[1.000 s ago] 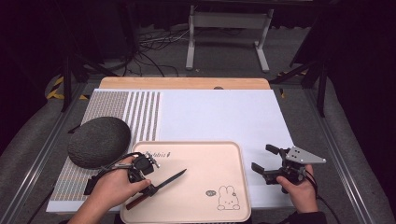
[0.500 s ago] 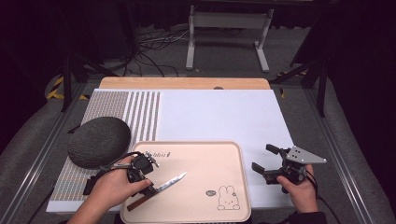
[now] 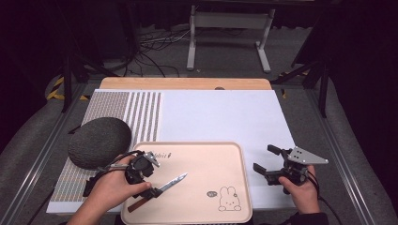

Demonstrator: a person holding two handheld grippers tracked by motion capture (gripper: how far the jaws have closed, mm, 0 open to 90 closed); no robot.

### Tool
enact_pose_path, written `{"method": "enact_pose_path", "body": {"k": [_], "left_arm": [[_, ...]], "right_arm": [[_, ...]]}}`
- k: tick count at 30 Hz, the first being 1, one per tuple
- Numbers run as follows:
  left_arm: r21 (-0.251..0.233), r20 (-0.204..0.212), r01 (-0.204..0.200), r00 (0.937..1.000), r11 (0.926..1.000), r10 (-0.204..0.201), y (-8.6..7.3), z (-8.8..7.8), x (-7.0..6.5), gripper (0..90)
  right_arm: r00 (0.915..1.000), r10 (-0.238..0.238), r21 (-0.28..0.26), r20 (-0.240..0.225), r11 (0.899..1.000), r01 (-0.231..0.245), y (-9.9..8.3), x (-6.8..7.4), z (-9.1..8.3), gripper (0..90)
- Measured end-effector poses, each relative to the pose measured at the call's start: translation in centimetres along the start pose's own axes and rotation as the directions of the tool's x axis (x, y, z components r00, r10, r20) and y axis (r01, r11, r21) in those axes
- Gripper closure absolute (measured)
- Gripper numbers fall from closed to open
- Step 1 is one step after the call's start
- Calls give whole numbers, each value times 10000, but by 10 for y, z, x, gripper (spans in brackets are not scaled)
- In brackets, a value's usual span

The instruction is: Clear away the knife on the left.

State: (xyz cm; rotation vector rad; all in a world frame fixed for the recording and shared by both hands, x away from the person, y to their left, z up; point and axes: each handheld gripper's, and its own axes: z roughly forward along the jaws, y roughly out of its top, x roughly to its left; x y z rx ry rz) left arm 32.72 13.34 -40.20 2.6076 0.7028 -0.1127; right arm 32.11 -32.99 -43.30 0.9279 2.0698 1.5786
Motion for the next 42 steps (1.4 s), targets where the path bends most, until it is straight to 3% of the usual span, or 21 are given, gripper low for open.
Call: {"method": "enact_pose_path", "body": {"k": [2,4,7,11,13,16,21,24,29,31,32,39,42], "left_arm": [[-374,35,-422,9991,9984,424,2,0,-1,211],[-426,47,-498,9987,9979,500,2,0,-1,250],[-646,62,-1032,9946,9926,1038,1,2,3,314],[-952,509,-1691,9833,9810,1745,1,6,7,572],[-626,439,-1891,9804,9800,1920,2,8,5,760],[-593,462,-2061,9768,9767,2089,3,11,3,897],[-269,666,-2615,9626,9648,2627,8,21,-3,900],[-105,807,-2722,9589,9622,2722,8,24,-3,900],[336,1199,-3129,9441,9492,3069,9,29,-7,900],[396,1210,-3146,9437,9484,3080,9,29,-7,900],[519,1306,-3233,9402,9449,3146,8,31,-8,900],[874,1317,-3339,9378,9385,3214,8,35,-8,900],[970,1271,-3292,9401,9393,3163,8,36,-7,900]], "right_arm": [[10000,7,-12,-11,10000,-7,0,0,0,34],[10000,7,-13,-10,10000,-7,0,0,0,34],[10000,5,-20,2,10000,-5,0,0,0,34],[10000,28,-49,10,10000,-28,0,0,0,34],[10000,15,-32,5,10000,-15,0,0,0,33],[10000,22,-32,7,10000,-22,0,0,0,33],[10000,13,-27,-9,10000,-13,0,0,0,34],[10000,43,-27,-35,10000,-43,0,-1,0,33],[10000,28,-25,-35,10000,-29,-1,-1,0,33],[10000,39,-14,-44,10000,-39,-1,-1,0,34],[10000,41,-15,-43,10000,-41,-1,-1,0,34],[10000,66,-33,-61,10000,-66,-1,-1,0,34],[10000,67,-30,-61,10000,-67,-1,-1,0,34]]}}
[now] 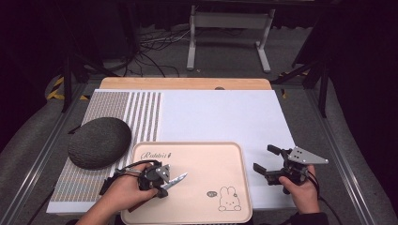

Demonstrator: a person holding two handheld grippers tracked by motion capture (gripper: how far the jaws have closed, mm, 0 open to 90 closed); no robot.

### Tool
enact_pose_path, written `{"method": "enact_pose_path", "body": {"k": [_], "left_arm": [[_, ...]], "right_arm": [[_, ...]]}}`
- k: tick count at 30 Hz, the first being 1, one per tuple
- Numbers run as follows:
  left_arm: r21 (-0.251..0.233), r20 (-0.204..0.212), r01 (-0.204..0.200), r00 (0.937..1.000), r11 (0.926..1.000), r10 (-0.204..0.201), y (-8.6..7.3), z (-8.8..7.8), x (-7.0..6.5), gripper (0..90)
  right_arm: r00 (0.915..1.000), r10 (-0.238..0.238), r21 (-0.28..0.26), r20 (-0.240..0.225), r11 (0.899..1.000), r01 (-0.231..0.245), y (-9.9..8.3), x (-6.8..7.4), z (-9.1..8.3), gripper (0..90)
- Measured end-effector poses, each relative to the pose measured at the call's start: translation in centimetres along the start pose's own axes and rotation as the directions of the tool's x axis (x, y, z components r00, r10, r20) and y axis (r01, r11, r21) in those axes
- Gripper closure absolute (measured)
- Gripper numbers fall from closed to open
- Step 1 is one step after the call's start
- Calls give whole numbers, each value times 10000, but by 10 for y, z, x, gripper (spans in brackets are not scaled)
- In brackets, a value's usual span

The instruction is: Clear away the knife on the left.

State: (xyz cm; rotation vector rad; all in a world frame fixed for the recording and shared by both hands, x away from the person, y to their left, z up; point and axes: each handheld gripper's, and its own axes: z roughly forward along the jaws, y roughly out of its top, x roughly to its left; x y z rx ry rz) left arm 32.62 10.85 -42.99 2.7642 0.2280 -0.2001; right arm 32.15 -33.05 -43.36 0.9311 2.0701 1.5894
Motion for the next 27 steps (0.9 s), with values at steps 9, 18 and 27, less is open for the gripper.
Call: {"method": "enact_pose_path", "body": {"k": [9,18,27], "left_arm": [[19,-54,139,9999,9999,-139,-3,0,4,900],[-82,-172,411,9990,9991,-412,-8,-2,9,900],[-408,-362,701,9968,9967,-716,-9,-3,13,900]], "right_arm": [[10000,-13,-4,-10,10000,13,0,0,0,34],[10000,-7,10,-13,10000,7,0,0,0,34],[10000,-13,21,-16,10000,13,0,0,0,34]]}}
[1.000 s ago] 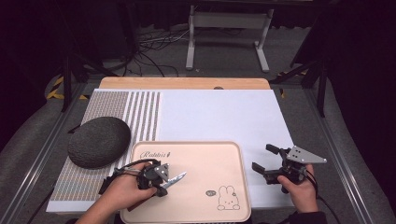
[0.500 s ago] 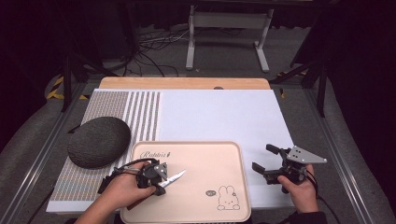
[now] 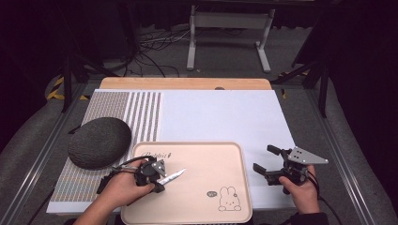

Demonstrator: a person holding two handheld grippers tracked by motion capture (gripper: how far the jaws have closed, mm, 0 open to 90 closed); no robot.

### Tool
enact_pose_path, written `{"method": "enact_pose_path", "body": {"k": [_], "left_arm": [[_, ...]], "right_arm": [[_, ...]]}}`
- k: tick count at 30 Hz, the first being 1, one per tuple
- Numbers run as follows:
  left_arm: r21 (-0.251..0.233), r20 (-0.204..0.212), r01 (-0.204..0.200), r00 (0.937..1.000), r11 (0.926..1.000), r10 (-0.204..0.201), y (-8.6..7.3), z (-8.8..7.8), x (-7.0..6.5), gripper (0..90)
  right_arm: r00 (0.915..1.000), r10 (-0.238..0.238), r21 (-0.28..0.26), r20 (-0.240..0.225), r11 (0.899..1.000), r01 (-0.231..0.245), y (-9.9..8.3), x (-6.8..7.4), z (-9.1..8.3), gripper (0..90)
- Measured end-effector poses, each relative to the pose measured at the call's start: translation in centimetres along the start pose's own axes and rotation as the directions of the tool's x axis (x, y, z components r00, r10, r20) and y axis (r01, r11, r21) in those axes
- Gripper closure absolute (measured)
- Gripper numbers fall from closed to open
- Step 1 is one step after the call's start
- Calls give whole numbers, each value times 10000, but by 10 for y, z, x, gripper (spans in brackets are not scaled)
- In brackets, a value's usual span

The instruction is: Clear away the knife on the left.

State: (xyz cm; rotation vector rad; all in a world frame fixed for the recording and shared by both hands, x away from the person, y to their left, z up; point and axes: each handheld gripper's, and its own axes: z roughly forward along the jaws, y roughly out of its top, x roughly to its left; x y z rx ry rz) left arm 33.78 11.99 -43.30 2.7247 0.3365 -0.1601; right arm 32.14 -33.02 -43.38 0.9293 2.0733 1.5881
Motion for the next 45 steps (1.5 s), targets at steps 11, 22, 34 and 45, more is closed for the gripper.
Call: {"method": "enact_pose_path", "body": {"k": [11,22,34,45], "left_arm": [[-387,-210,429,9988,9983,-437,-3,-1,8,900],[-394,-327,740,9966,9965,-753,-10,-5,13,900],[-586,-333,1292,9908,9899,-1313,-20,-9,19,900],[-815,-284,1745,9838,9813,-1773,-28,-11,23,900]], "right_arm": [[10000,1,9,-6,10000,-1,0,0,0,34],[10000,13,8,-17,10000,-13,0,0,0,34],[10000,4,13,-14,10000,-4,0,0,0,33],[10000,40,-6,-26,10000,-40,0,0,0,33]]}}
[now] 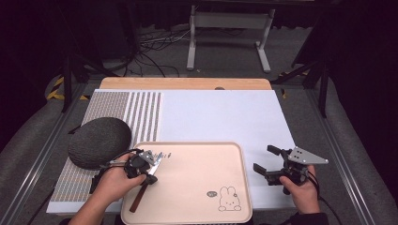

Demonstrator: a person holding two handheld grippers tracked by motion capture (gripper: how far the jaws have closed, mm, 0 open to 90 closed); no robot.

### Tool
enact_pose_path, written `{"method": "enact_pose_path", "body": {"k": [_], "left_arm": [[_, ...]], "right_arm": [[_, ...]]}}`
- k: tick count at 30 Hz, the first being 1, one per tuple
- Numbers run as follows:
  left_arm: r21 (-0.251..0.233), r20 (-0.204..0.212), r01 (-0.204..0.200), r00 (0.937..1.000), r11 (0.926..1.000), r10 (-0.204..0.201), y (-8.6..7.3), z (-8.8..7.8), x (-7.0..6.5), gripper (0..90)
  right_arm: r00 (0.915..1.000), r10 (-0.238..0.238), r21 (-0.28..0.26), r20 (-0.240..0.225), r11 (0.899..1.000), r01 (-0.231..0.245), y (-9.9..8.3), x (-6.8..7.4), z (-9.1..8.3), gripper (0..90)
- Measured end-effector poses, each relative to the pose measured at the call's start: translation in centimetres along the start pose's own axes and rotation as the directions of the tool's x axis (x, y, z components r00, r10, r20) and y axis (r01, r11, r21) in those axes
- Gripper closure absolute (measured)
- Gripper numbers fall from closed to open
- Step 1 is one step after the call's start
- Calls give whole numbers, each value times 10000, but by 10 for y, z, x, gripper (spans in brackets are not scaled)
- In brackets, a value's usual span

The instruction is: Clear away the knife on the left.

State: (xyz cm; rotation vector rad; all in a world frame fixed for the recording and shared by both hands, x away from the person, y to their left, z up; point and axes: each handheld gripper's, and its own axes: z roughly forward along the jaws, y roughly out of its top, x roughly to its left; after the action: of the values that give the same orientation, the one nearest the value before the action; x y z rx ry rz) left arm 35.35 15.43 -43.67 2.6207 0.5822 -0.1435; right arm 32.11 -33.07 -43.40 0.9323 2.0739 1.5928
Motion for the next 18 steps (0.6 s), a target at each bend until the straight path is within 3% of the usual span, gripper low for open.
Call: {"method": "enact_pose_path", "body": {"k": [6,16,18], "left_arm": [[-112,-48,586,9983,9982,-587,-5,-3,3,900],[-258,-188,941,9953,9952,-946,-10,-5,6,900],[-297,-178,1196,9926,9924,-1201,-13,-6,7,900]], "right_arm": [[10000,-1,1,-4,10000,1,0,0,0,33],[10000,24,23,2,10000,-24,0,0,1,33],[10000,43,23,1,10000,-43,-1,0,1,33]]}}
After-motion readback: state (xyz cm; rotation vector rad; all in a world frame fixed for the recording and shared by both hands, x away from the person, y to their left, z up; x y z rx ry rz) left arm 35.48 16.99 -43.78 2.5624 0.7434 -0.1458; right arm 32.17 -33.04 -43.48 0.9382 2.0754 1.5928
